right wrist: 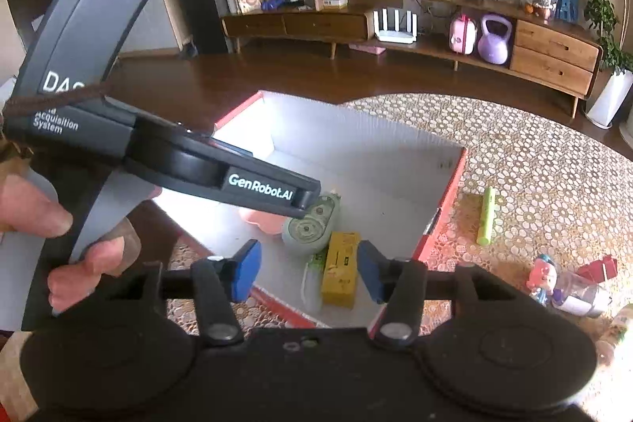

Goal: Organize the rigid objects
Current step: 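Open the right tool to drop the yellow box while the left tool releases the dispenser into the box, then withdraw both open tools from the box back toward the table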

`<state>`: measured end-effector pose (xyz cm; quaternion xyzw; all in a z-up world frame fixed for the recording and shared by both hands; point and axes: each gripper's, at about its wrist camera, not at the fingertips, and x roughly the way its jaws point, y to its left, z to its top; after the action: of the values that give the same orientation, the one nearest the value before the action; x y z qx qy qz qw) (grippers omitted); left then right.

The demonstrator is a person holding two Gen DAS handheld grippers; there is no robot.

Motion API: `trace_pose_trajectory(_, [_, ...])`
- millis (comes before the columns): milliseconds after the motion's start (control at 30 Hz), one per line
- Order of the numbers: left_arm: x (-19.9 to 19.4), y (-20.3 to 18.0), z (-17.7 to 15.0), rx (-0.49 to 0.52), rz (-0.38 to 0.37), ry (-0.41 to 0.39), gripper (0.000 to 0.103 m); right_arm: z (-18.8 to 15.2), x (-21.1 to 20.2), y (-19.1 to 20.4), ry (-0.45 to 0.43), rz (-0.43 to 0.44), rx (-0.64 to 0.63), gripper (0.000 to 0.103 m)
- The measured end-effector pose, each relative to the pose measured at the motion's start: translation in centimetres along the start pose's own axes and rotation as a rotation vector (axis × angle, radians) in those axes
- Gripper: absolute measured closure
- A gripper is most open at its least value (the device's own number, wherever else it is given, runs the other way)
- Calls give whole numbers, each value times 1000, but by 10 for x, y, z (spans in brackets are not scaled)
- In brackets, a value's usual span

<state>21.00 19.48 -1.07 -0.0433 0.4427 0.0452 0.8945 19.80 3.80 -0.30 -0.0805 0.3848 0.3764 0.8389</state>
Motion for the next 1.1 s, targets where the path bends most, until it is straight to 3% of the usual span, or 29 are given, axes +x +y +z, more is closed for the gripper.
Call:
trace_pose_trajectory(267, [-23,-18,-11,23,2,-33,38,-14,-33,-9,-53,8,35,38])
trace_pose_trajectory(433, [-32,-30,-19,41,25,-63,37,-26,-56,-23,-82,7,53,29])
trace_pose_trajectory(633, [-47,-47,-32,52,3,-109,37,-44,-84,-40,-125,-9,83,16])
trace_pose_trajectory(767, [-54,-64,-45,68,-37,-137,28,-58,-99,-52,-143,-23,101,9])
trace_pose_trajectory(1100, [-53,-107,-70,79,-149,-140,27,-99,-121,-88,-147,-74,141,6])
